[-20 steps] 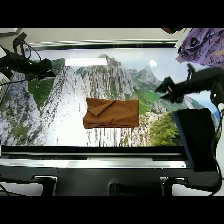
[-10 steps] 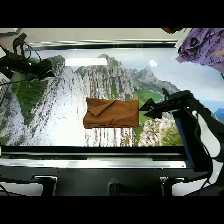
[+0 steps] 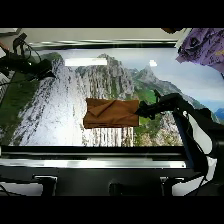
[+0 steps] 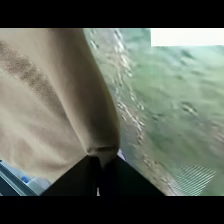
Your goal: Fold the clothes and pants, and hang the long-sleeved shirts on hangers.
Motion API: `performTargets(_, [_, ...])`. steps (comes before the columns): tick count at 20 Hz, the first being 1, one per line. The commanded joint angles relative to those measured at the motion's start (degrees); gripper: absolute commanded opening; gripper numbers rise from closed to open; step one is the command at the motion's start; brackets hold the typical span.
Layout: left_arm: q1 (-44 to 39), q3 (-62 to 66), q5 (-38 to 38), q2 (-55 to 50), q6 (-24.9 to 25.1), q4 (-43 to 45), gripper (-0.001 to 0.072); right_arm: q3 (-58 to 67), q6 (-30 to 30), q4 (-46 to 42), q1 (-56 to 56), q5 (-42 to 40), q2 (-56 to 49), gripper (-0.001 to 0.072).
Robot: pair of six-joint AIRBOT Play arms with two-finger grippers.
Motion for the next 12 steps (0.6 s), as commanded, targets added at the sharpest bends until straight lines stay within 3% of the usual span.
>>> performTargets(1, [-0.04, -0.02, 0.02, -0.02, -0.02, 0.00, 0.0017, 1.31, 3.34, 1.29, -0.13, -0.17, 0.13, 0.0023])
performTargets(12, [-0.04, -0.02, -0.24, -0.02, -0.02, 0.00, 0.0017, 29.55, 28.02, -0.92, -17.79, -3.72, 0.63, 0.0022])
